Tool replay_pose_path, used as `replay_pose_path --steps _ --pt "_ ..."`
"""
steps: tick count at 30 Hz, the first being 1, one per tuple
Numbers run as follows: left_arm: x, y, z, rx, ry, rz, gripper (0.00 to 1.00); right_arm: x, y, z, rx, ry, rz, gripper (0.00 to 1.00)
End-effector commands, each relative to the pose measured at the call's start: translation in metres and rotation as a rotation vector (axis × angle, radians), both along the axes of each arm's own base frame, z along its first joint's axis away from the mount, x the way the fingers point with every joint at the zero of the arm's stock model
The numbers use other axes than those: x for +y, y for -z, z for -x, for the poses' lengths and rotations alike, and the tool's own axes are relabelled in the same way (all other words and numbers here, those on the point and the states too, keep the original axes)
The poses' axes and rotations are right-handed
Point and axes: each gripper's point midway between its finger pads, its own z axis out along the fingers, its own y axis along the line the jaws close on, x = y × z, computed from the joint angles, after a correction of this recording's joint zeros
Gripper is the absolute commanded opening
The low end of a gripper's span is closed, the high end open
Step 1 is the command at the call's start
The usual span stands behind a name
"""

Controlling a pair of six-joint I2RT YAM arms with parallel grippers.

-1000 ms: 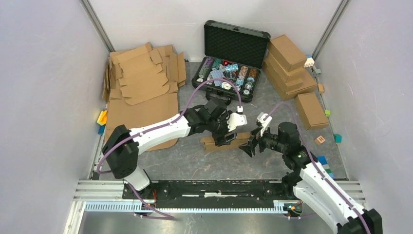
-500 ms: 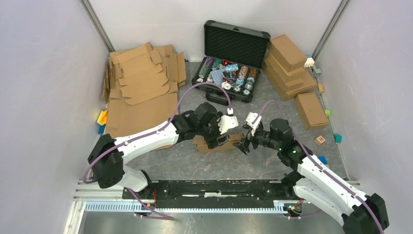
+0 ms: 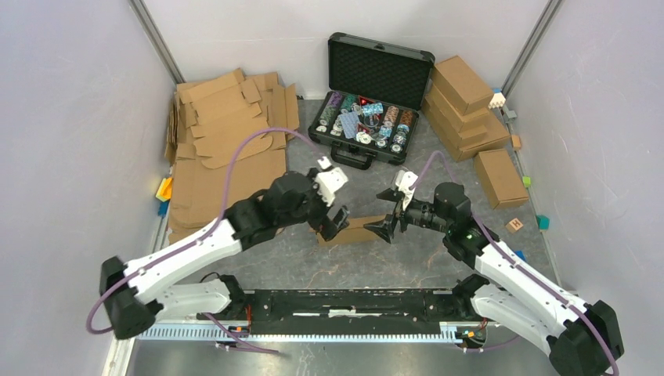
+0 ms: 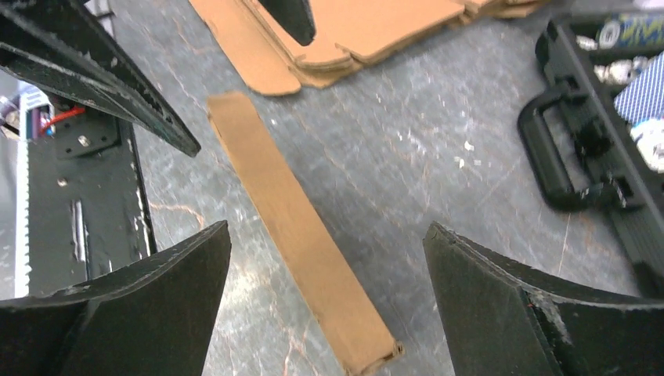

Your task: Fold the paper box

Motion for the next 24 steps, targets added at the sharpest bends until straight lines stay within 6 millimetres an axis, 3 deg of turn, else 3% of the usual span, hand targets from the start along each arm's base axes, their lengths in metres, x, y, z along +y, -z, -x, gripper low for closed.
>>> replay_pose_path --steps 1,5,8,15,19,24 --pt "0.037 -0.023 -0.005 0.035 -0.308 0.183 1.0 0.016 -0.057 -0.002 -0.136 -0.058 -0.147 0.98" --pt "0.073 -0.024 -0.009 0.07 -0.52 0.274 1.0 0.025 -0.06 0.016 -0.263 -0.221 -0.098 0.98" --pt "0.094 -0.021 -0.008 0.086 -0.615 0.316 1.0 0.031 -0.031 0.013 -0.275 -0.304 0.131 0.98" --pt "0.1 -0.01 0.001 0.177 -0.633 0.343 1.0 0.042 0.003 0.008 -0.257 -0.43 0.374 0.91" --pt "0.115 0.0 -0.006 0.199 -0.704 0.318 1.0 0.05 0.015 0.008 -0.24 -0.474 0.414 0.88" --pt "0.117 0.0 -0.011 0.216 -0.696 0.347 1.0 0.053 0.03 0.006 -0.217 -0.51 0.477 0.82"
